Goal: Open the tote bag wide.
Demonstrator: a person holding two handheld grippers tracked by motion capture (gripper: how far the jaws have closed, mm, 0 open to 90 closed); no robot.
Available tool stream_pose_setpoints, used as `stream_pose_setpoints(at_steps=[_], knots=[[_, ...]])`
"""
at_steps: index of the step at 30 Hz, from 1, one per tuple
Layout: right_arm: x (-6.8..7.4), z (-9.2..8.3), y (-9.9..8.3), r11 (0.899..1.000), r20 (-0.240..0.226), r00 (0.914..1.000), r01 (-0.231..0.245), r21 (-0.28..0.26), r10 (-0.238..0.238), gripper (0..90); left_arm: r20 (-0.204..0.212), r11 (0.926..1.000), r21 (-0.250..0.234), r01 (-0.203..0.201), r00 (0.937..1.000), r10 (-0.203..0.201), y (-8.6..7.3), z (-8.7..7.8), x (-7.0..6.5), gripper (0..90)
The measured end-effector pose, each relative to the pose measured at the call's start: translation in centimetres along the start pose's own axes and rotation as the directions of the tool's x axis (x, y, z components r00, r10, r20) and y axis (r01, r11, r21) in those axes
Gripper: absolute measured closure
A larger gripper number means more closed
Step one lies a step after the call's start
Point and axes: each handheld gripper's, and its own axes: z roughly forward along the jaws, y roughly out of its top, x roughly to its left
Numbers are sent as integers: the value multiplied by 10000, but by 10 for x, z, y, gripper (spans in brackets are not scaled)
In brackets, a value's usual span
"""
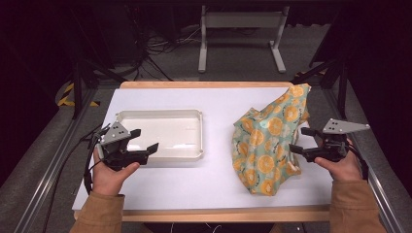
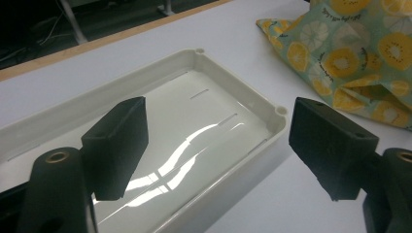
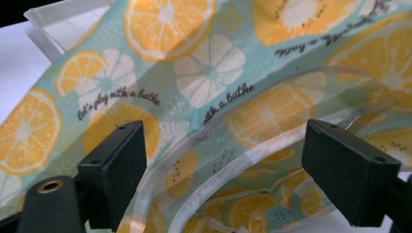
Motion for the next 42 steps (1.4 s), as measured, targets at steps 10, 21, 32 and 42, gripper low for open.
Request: stream_pose_setpoints(at_steps=[10,21,32,42], knots=[[-5,9,-9,9995,-406,9989,-245,190,252,153,1,9999,136,-4,10000,4,-1,4,0,227],[-5,19,-15,9974,-1038,9940,-268,672,337,140,43,9995,298,-70,10000,69,-2,9,-1,225],[-3,11,-11,9999,-835,9965,-47,-89,40,256,49,9992,384,-54,10000,53,-3,12,-1,224],[-1,17,-10,10000,-729,9973,-35,78,41,339,63,9988,483,-58,10000,55,-4,15,-2,223]])
